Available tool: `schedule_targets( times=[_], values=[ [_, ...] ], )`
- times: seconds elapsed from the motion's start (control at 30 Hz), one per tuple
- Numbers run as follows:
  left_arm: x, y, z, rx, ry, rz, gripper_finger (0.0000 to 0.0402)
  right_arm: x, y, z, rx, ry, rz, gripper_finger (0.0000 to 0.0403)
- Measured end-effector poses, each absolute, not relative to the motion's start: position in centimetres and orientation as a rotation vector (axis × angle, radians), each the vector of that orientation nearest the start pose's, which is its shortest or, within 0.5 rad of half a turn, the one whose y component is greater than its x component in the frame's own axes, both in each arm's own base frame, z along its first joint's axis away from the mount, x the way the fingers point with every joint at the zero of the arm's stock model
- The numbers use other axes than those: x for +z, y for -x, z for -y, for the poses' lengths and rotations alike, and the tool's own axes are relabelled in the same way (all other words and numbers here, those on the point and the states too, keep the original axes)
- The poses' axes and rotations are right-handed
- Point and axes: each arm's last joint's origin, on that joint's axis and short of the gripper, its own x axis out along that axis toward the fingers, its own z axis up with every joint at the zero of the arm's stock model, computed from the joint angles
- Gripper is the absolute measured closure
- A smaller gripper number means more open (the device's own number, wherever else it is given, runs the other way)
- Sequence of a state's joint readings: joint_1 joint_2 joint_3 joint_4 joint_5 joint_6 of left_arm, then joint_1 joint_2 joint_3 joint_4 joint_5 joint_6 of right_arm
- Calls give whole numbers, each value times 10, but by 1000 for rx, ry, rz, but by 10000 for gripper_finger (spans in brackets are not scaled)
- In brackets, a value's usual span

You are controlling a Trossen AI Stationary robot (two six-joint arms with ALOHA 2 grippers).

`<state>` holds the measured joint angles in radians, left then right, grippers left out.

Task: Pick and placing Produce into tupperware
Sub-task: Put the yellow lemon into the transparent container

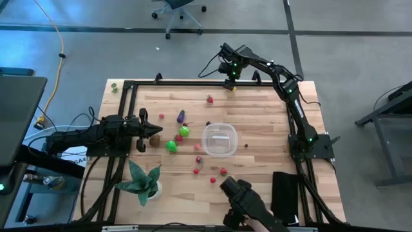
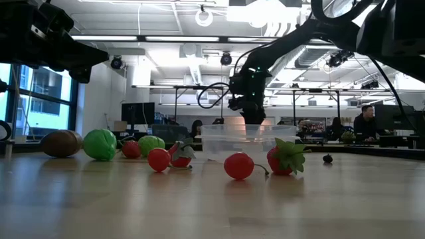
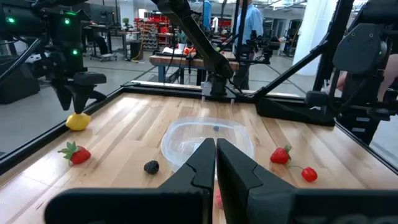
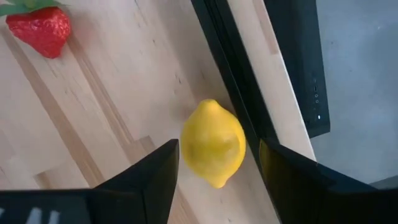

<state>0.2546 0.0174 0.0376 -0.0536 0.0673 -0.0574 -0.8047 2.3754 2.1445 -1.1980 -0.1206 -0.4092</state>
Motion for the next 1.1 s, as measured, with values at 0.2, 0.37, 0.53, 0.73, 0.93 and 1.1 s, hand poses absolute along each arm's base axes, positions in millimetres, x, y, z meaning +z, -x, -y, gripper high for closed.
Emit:
schedule_targets(
  times=[0.2, 0.37, 0.53, 0.73, 0.93, 1.1],
  values=[
    [170, -94, -22, 189, 63, -28, 396, 186, -335, 340, -263, -324, -1378, 187],
    [170, -94, -22, 188, 63, -28, 396, 181, -339, 337, -263, -320, -1381, 187],
    [170, -94, -22, 189, 63, -28, 396, 169, -345, 332, -234, -331, -1424, 187],
    [170, -94, -22, 189, 63, -28, 396, 158, -354, 323, -231, -311, -1475, 187],
    [170, -94, -22, 188, 63, -28, 396, 158, -356, 317, -274, -285, -1530, 187],
    [170, -94, -22, 189, 63, -27, 396, 158, -355, 318, -289, -298, -1538, 188]
  ],
)
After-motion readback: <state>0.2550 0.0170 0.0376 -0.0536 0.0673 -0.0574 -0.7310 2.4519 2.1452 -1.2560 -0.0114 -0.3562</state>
